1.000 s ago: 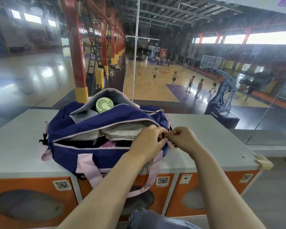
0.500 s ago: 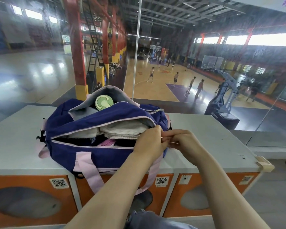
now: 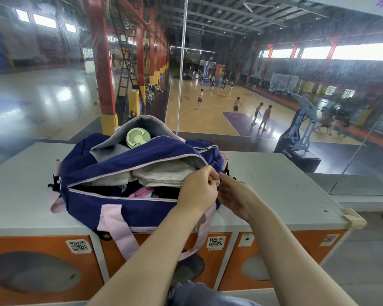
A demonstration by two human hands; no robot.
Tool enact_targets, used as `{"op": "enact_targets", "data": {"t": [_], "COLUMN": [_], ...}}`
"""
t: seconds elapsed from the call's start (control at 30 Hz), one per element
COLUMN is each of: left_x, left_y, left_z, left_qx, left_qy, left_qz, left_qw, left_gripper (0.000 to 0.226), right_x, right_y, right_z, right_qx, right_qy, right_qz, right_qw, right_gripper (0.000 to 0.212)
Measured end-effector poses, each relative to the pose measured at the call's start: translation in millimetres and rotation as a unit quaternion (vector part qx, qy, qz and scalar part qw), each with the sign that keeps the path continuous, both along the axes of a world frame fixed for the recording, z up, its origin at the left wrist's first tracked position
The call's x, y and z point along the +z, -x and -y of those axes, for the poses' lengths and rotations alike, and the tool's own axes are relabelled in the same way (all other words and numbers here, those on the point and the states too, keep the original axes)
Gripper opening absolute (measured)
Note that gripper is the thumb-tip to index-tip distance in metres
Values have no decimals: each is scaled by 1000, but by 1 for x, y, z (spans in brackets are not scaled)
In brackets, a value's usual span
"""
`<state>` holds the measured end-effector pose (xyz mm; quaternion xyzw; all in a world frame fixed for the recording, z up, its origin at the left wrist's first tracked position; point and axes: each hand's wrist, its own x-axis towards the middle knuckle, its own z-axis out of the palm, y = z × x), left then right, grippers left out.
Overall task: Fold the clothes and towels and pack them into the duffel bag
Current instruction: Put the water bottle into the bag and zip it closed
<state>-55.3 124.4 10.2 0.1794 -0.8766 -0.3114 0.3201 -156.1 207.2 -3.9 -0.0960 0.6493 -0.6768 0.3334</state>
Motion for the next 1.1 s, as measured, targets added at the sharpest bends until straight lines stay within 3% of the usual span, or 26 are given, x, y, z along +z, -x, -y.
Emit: {"op": "enact_targets", "data": {"t": [0.1, 0.37, 0.53, 0.67, 0.77, 0.83, 0.9, 0.97, 1.03, 1.1], "left_x": [1, 15, 23, 24, 22, 20, 19, 17, 15, 13], "left_y": [-1, -30, -66, -95, -107, -110, -109, -110, -114, -123], "left_z": [0, 11, 34, 58, 66, 67, 68, 71, 78, 88], "left_qx": [12, 43, 111, 165, 188, 191, 187, 184, 192, 206], "left_qy": [-13, 36, 45, 29, 28, 29, 28, 28, 21, -3], "left_qz": [-3, -19, -11, -7, -15, -25, -35, -43, -49, -51], "left_qw": [1000, 998, 993, 986, 982, 981, 981, 981, 980, 977], "left_gripper": [13, 14, 14, 13, 14, 14, 14, 15, 16, 16], "right_x": [4, -1, -2, -2, 10, 20, 27, 31, 31, 30], "right_y": [-4, 4, 7, 5, -7, -28, -56, -78, -85, -83], "right_z": [7, 14, 17, 19, 19, 27, 44, 64, 77, 80], "right_qx": [-54, -154, -198, -207, -232, -181, -43, 85, 117, 109], "right_qy": [-36, -94, -164, -226, -224, -191, -123, -143, -187, -211], "right_qz": [-87, -126, -240, -292, -344, -485, -614, -706, -751, -758], "right_qw": [994, 976, 936, 906, 882, 834, 779, 688, 622, 607], "right_gripper": [29, 26, 38, 22, 45, 48, 39, 31, 26, 26]}}
